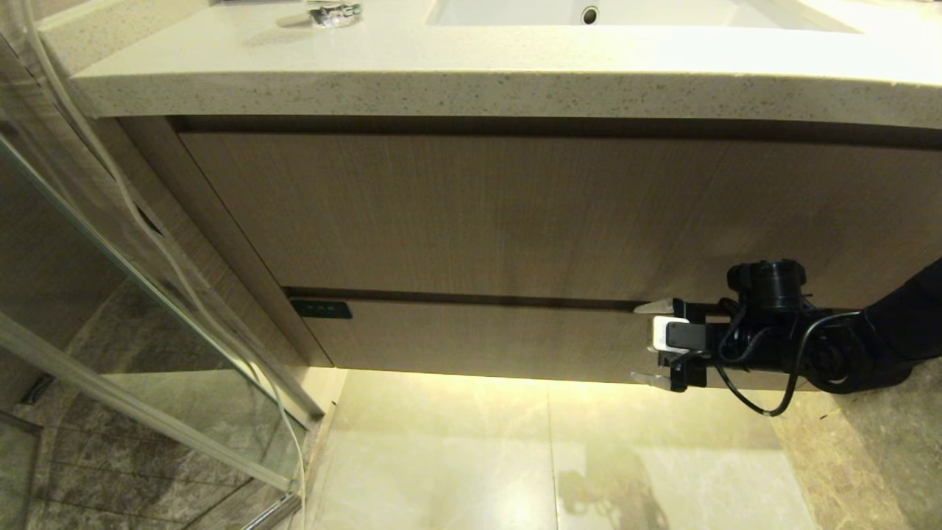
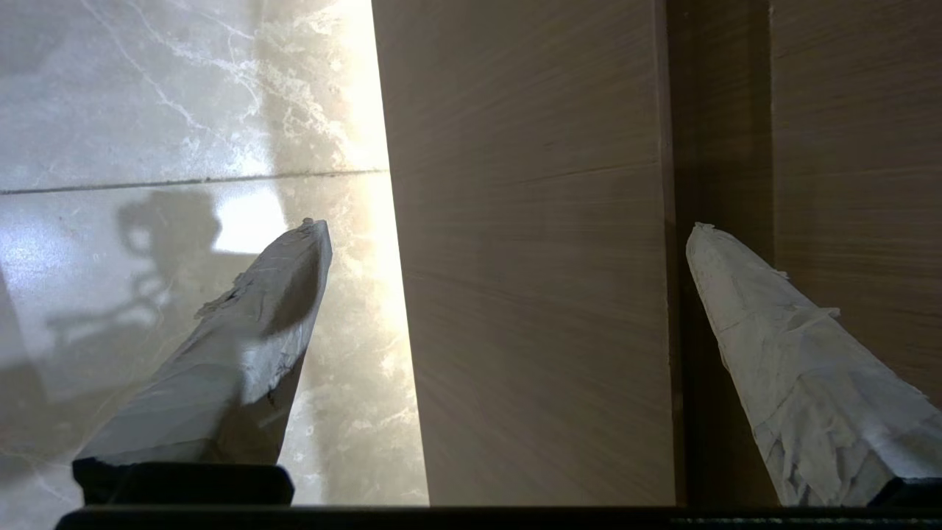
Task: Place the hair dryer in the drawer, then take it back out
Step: Pull open the drawer
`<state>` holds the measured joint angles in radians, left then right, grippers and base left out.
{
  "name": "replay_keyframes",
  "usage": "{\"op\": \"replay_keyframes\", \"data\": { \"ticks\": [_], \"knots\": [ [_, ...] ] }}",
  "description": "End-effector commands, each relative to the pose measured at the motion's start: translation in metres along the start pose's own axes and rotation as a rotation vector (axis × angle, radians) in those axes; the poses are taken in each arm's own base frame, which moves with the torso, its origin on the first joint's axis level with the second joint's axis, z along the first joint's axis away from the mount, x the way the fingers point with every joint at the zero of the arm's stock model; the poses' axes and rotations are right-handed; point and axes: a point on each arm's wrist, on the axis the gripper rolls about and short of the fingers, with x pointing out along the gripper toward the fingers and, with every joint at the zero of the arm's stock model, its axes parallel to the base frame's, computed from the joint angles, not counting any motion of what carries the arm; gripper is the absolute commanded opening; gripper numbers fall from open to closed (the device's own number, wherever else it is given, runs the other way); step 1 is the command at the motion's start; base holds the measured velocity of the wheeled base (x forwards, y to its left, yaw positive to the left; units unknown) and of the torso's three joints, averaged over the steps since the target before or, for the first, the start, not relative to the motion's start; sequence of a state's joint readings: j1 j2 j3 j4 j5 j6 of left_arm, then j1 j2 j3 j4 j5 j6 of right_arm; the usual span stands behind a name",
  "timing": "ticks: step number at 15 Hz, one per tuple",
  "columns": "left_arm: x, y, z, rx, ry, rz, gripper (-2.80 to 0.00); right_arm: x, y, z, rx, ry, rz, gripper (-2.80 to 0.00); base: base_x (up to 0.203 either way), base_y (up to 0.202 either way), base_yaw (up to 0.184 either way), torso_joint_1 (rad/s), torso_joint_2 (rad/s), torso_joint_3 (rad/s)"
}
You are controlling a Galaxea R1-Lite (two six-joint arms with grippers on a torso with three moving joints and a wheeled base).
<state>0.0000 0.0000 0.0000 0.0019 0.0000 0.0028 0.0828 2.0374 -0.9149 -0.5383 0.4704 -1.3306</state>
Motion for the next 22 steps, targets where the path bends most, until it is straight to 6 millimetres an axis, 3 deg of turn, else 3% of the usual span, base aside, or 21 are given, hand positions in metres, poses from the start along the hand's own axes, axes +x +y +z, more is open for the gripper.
{"op": "replay_keyframes", "data": {
  "ticks": [1, 13, 22],
  "knots": [
    [0.0, 0.0, 0.0, 0.0, 0.0, 0.0, -2.8, 0.002, 0.002, -0.001, -0.006, -0.001, 0.005, 0.0, 0.0, 0.0, 0.0, 0.0, 0.0, 0.0],
    [0.0, 0.0, 0.0, 0.0, 0.0, 0.0, -2.8, 0.025, 0.0, -0.006, -0.01, -0.012, -0.024, 0.0, 0.0, 0.0, 0.0, 0.0, 0.0, 0.0],
    [0.0, 0.0, 0.0, 0.0, 0.0, 0.0, -2.8, 0.036, 0.015, -0.013, 0.028, 0.038, 0.029, 0.0, 0.0, 0.0, 0.0, 0.0, 0.0, 0.0]
  ]
}}
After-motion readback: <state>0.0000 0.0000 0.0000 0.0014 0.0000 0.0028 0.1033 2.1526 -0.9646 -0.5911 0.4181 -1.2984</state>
